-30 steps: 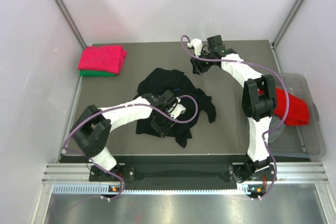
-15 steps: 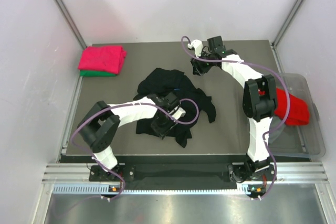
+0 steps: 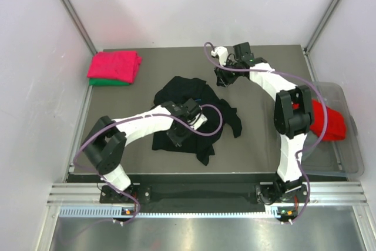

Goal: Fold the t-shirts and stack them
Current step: Flatten the tshirt out

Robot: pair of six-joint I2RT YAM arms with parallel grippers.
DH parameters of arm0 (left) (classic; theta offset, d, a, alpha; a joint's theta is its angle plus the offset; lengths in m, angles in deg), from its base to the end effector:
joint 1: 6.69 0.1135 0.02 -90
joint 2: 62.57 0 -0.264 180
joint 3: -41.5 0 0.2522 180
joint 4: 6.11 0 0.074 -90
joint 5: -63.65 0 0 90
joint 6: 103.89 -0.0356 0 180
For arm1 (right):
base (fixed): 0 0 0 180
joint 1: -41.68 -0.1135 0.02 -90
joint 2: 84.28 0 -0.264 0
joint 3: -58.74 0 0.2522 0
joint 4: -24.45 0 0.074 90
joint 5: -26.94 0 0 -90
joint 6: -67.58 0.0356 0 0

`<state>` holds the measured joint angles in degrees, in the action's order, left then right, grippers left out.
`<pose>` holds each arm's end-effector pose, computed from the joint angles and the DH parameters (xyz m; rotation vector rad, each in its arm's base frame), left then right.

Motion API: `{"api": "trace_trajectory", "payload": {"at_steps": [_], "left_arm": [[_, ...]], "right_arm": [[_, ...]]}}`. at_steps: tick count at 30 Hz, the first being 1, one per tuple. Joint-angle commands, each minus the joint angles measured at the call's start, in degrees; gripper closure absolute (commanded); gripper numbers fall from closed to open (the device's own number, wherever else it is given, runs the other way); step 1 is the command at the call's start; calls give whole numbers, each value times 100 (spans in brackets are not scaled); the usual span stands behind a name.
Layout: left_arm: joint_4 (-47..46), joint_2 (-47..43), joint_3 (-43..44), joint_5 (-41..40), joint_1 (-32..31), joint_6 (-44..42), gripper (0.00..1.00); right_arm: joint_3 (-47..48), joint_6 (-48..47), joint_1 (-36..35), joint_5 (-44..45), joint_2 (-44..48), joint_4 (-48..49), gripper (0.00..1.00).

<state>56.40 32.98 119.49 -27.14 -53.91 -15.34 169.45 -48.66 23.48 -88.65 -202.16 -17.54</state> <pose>0.2074 -0.2234 0.1922 1.2245 2.7118 -0.0816 0.4351 0.1592 0.2351 -1.0784 2.1117 0.4736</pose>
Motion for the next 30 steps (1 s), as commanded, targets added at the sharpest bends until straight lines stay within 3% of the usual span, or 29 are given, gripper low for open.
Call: {"api": "trace_trajectory", "payload": {"at_steps": [1, 6, 8, 10, 15, 18, 23, 27, 30], "left_arm": [[836, -589, 634, -806, 186, -627, 100], [1295, -1510, 706, -868, 1767, -1163, 100], [1112, -1801, 696, -1561, 2110, -1470, 100], [953, -1908, 827, -2280, 2252, -1542, 100], [452, -1909, 1880, -2899, 2534, -1621, 100], [30, -1708, 2058, -2768, 2525, -1639, 100], [485, -1004, 2182, -1996, 2516, -973, 100], [258, -1108, 1682, -1468, 2516, -795, 100], [-5, -1345, 1295, -1318, 2507, -725, 100]], "right_arm": [[-193, 215, 44, -157, 784, 292, 54], [-544, 198, -227, -158, 872, 89, 55], [-703, 119, -359, -9, 916, 151, 55], [-660, 75, -439, 97, 899, 134, 55], [-344, -4, -658, 150, 846, 72, 55], [-125, -153, -834, 176, 706, 133, 52], [710, -329, -1010, 685, -198, -86, 50], [1097, -364, -949, 1090, -621, 308, 53], [1913, -145, -835, 1134, -1200, -5, 55]]}}
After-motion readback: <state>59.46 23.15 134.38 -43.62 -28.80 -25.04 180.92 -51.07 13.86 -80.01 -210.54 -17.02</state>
